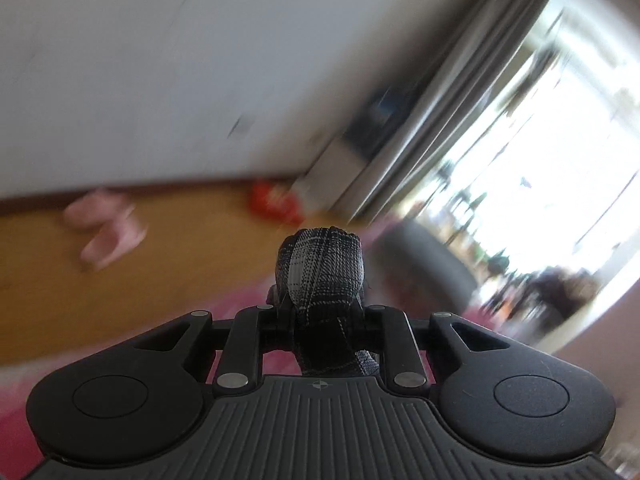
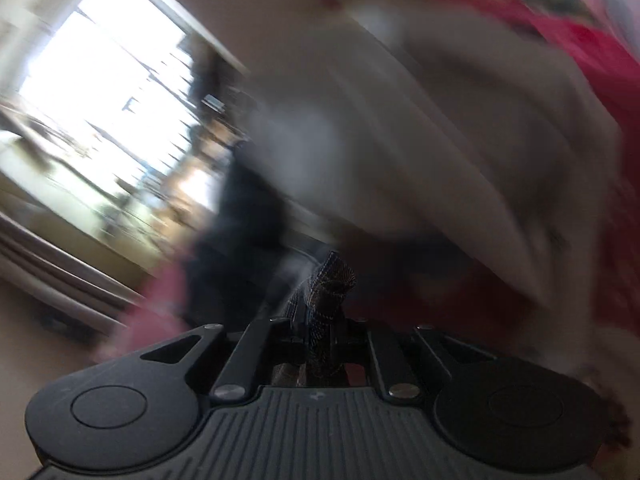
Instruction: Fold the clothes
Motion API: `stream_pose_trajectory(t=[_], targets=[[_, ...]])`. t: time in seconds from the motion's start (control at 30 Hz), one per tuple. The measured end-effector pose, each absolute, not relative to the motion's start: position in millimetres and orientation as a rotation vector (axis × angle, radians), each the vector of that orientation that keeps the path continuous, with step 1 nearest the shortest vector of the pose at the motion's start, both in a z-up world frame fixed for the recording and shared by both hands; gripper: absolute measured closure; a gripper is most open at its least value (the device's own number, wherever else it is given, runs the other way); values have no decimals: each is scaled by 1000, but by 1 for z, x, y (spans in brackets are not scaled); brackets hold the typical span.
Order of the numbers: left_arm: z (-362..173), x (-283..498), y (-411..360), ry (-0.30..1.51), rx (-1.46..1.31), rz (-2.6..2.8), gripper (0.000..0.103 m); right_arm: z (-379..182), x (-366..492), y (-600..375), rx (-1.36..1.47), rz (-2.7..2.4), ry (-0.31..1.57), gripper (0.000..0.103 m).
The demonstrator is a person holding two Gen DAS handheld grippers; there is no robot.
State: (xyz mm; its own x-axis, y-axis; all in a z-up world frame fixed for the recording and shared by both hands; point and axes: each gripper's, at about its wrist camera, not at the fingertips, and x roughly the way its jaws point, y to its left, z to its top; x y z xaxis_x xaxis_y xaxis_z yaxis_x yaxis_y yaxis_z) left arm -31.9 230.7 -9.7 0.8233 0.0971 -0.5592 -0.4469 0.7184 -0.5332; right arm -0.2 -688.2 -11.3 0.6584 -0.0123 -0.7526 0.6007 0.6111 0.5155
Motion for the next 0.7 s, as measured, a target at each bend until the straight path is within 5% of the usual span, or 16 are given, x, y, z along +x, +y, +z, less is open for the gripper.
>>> stream_pose_trajectory(t=[0.1,0.2,0.37,0.43,0.7], targets=[[-64,-51,246,621,-739,375,84,-72,-13,-686,871,-485,921,93],[-81,-65,264,648,-730,373,83,-74,-14,-674,772,-485,951,92],[-78,-83,260,681,-630,284,77,-38,-11,-673,553,-539,1031,68],[-79,-86,259,720,-608,253,67,-16,-14,-665,462,-564,1008,62],[-45,-125,304,640,-545,390,60,57,-1,-543,208,-303,842,62]])
